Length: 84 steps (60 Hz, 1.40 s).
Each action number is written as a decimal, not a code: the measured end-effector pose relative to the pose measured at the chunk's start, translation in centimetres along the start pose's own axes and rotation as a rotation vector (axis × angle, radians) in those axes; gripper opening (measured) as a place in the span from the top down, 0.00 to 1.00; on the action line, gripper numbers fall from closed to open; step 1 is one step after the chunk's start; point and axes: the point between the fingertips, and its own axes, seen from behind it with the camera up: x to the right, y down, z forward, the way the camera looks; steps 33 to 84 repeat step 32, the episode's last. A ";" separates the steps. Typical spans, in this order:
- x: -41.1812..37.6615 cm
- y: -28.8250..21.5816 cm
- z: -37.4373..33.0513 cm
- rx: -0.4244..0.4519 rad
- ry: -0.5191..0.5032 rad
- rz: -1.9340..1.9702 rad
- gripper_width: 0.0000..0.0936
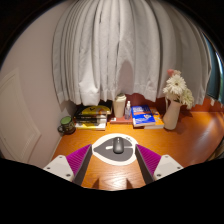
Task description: Arrange mouse
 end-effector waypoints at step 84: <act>1.8 1.9 -7.8 0.060 0.001 0.043 0.09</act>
